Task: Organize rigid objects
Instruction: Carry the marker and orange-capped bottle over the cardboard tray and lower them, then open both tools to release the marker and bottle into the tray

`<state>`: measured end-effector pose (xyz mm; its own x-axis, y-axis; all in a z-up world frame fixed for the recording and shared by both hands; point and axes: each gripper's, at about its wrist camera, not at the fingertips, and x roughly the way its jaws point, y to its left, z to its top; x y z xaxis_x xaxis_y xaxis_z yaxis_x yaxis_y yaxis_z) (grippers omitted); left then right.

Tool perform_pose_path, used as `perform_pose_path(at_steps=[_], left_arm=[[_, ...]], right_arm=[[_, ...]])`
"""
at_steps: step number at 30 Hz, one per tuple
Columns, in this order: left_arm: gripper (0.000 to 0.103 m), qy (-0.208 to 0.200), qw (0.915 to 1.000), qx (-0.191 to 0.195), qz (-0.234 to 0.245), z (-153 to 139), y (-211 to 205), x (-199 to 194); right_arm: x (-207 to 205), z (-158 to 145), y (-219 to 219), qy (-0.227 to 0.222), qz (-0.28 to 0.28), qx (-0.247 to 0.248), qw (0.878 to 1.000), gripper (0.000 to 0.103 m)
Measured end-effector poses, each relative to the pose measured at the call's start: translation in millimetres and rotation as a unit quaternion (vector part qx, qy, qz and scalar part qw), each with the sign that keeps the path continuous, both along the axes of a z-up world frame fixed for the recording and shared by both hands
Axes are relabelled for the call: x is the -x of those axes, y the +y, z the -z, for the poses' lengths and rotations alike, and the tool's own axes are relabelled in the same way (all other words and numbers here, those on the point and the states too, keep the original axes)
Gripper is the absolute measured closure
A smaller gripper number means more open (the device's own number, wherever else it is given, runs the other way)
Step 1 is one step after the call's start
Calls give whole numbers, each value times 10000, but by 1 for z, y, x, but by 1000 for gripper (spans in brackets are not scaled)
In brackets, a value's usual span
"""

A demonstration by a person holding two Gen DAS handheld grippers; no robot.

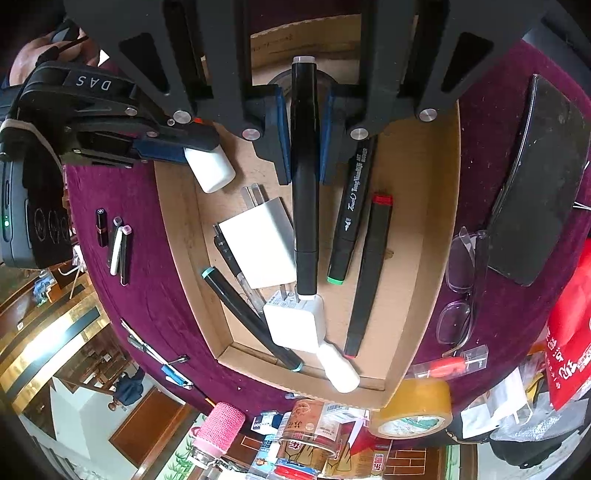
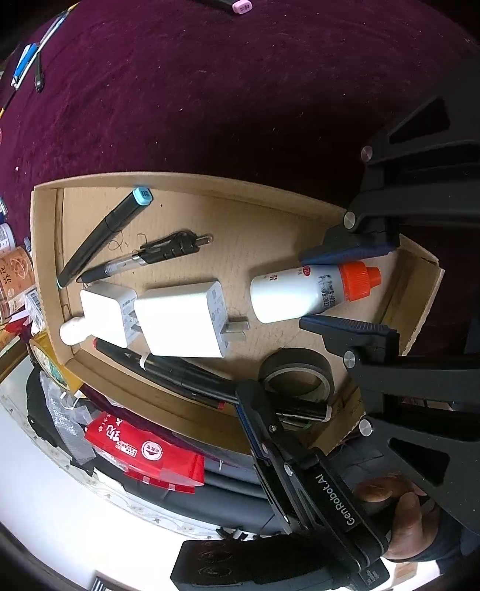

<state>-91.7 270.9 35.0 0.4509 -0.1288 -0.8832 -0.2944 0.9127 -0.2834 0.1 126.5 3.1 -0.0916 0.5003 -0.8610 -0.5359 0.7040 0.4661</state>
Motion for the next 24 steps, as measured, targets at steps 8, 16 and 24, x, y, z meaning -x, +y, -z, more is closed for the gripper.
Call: perform_pose_path(at_steps=[8, 16, 24], left_arm=[[90, 40, 10000, -57, -43, 0, -2, 2], [90, 64, 9999, -48, -107, -1, -2, 5], [59, -3, 9998, -115, -164, -9, -5, 7]], right_arm=[[2, -1, 4, -35, -64, 34, 10000, 78], [4, 0, 3, -14, -128, -10, 9999, 78], [4, -4, -7, -25, -77, -90, 9999, 77]])
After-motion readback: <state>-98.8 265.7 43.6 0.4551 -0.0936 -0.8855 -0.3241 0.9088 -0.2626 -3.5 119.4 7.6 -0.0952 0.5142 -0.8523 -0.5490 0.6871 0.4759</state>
